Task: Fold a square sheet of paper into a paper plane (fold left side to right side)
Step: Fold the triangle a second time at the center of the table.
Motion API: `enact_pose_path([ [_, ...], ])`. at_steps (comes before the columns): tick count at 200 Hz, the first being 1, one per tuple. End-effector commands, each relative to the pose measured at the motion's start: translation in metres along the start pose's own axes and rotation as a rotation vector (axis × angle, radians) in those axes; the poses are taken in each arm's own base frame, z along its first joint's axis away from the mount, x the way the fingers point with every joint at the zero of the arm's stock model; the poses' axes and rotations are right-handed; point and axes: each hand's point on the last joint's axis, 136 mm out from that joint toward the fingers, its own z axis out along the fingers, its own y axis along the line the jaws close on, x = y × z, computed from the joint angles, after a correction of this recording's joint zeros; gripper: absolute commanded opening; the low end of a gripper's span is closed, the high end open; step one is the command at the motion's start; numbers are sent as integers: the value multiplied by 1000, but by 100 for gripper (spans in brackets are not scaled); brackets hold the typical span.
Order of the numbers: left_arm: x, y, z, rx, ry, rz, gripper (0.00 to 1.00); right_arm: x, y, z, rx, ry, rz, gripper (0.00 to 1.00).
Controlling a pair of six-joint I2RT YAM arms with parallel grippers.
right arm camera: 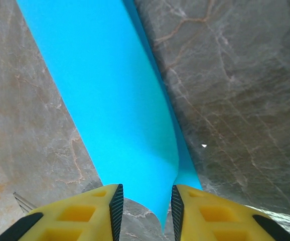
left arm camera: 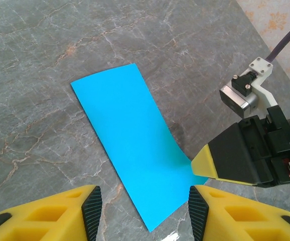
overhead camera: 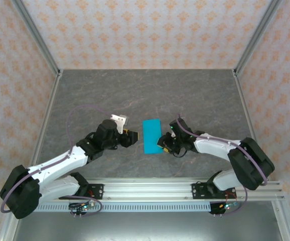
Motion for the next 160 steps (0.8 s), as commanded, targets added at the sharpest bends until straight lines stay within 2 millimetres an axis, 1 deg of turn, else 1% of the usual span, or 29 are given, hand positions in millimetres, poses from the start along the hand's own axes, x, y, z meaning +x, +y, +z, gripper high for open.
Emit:
enact_pose_path([
  [1,1,6,-3,-34,-5,20,52,-6,2,3,-23,-29,-8,34],
  [19,1,7,-3,-36,-6,20,52,-5,-1,4,-17,-27,-10,35],
  [61,-2,5,-4,-35,-10,25,53,3,-23,8,65,12,34,35],
  [90,-3,5,-5,-38,-11,29,53,6,-30,8,95,19,44,36],
  [114,-5,4,-6,-37,-15,33,53,5,-31,10,96,20,45,36],
  [160,-6,4,-7,-41,-16,37,53,-2,-18,13,22,-14,32,37],
])
